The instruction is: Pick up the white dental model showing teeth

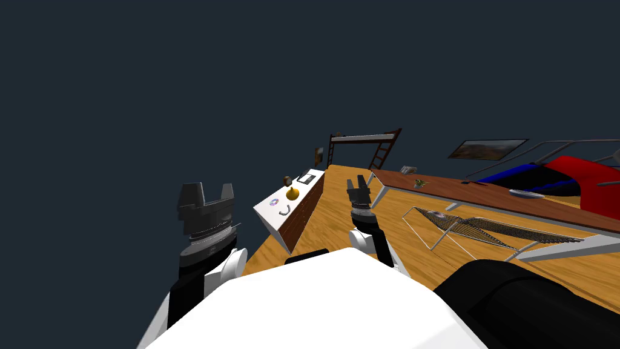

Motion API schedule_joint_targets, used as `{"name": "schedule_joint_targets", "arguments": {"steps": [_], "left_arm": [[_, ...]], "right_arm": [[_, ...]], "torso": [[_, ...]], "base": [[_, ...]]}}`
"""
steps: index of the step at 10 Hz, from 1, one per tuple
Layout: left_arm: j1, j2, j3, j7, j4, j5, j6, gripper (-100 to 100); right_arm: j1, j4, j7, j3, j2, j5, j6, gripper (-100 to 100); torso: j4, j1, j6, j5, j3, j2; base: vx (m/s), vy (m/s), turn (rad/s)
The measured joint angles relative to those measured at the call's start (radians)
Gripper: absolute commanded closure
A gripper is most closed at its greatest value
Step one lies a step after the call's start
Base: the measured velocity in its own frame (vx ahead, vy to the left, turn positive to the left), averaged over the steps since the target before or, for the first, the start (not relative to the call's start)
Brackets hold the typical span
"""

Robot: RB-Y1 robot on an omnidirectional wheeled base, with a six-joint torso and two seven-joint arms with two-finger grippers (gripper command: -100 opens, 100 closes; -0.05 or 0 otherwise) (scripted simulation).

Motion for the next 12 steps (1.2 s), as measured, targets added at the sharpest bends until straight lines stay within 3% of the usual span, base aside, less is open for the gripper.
{"name": "schedule_joint_targets", "arguments": {"steps": [3,5,7,8,9,12], "left_arm": [[0.017,0.086,0.014,0.006,0.025,0.019,0.026,-100],[0.053,0.136,0.017,0.009,0.049,0.034,0.055,-100],[0.076,0.192,0.051,0.027,0.085,0.070,0.113,-100],[0.095,0.204,0.048,0.026,0.118,0.078,0.130,-100],[0.123,0.226,0.064,0.034,0.144,0.098,0.148,-100],[0.171,0.249,0.082,0.049,0.171,0.126,0.192,-100]], "right_arm": [[0.000,0.000,0.000,0.000,0.000,0.000,0.000,0],[0.000,0.000,0.000,0.000,0.000,0.000,0.000,0],[0.000,0.000,0.000,0.000,0.000,0.000,0.000,0],[0.000,0.000,0.000,0.000,0.000,0.000,0.000,0],[0.000,0.000,0.000,0.000,0.000,0.000,0.000,0],[0.000,0.000,0.000,0.000,0.000,0.000,0.000,0]], "torso": [[-0.001,-0.002,0.000,0.000,-0.001,-0.002],[-0.001,-0.003,0.000,-0.001,-0.002,-0.004],[-0.001,-0.004,0.000,-0.001,-0.003,-0.005],[-0.001,-0.005,0.000,-0.001,-0.004,-0.006],[-0.002,-0.005,0.000,-0.001,-0.004,-0.007],[-0.001,-0.002,0.000,-0.001,-0.002,-0.003]], "base": [[0.037,-0.037,-0.022],[0.066,-0.055,-0.025],[0.089,-0.078,-0.029],[0.103,-0.085,-0.026],[0.061,-0.047,0.004],[0.045,-0.040,-0.018]]}}
